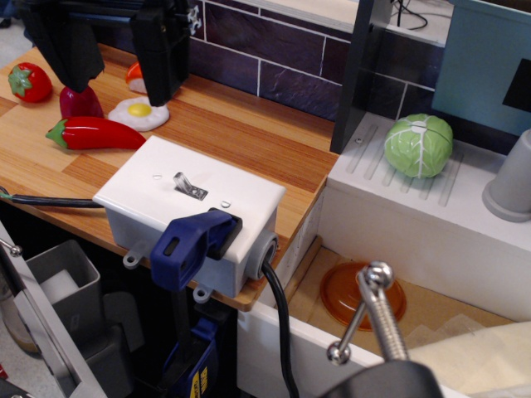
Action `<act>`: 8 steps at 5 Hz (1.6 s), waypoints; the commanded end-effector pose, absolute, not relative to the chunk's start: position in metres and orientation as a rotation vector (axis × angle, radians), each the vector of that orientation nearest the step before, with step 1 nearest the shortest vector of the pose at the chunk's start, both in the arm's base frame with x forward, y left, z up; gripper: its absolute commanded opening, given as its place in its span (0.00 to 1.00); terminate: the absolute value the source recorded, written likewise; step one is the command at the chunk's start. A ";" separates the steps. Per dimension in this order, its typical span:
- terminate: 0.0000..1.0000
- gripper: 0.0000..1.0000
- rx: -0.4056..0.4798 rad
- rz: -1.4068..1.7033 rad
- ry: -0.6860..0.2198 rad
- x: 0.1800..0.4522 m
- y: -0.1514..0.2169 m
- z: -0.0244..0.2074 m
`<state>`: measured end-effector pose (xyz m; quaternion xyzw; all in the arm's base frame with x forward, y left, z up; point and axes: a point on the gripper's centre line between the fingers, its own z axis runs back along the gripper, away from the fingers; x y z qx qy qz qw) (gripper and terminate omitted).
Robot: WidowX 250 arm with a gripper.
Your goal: Move light switch to the right
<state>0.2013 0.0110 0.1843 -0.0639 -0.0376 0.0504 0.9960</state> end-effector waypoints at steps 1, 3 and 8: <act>0.00 1.00 -0.128 0.101 -0.075 0.201 0.011 0.184; 0.00 1.00 -0.082 0.143 -0.167 0.234 0.028 0.146; 0.00 1.00 -0.033 0.225 -0.124 0.256 0.014 0.084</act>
